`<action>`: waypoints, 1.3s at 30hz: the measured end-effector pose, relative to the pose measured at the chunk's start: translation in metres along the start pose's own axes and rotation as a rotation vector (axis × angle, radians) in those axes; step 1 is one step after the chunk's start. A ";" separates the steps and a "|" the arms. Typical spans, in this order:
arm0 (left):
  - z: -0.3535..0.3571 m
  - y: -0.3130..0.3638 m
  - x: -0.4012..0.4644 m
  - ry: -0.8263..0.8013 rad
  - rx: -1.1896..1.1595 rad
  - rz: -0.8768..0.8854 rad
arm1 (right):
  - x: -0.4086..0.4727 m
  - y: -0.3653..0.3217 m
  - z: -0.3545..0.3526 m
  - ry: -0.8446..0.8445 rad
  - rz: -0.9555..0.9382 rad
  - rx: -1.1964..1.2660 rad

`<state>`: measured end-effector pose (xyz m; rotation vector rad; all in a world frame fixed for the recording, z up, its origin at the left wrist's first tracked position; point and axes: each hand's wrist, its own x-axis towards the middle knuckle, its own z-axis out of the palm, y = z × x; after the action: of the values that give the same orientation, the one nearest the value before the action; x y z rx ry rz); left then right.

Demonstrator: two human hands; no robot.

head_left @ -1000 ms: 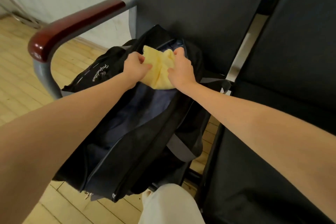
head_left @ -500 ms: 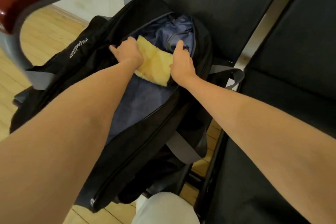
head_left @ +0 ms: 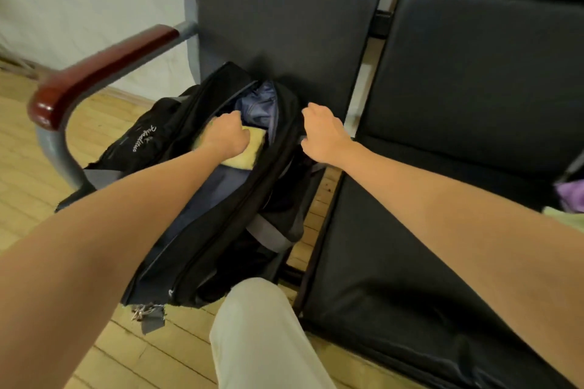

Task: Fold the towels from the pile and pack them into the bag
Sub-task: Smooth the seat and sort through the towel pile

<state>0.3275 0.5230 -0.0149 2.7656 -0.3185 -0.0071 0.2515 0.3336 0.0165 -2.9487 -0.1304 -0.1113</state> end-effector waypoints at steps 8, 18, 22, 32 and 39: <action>0.005 0.165 -0.072 -0.089 0.034 0.253 | -0.159 0.114 -0.059 -0.092 0.333 -0.031; 0.114 0.382 -0.188 -0.486 0.112 0.627 | -0.389 0.285 -0.090 0.047 0.717 0.066; 0.144 0.456 -0.218 -0.593 0.170 0.798 | -0.456 0.321 -0.092 0.405 0.826 -0.050; 0.193 0.572 -0.252 -0.663 -0.027 0.967 | -0.502 0.372 -0.079 0.551 1.298 -0.212; 0.189 0.610 -0.259 -0.613 -0.360 0.875 | -0.521 0.381 -0.066 0.795 1.095 0.163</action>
<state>-0.0670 -0.0419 0.0114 2.0010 -1.4754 -0.6196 -0.2346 -0.0938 -0.0316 -2.1821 1.4121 -0.9692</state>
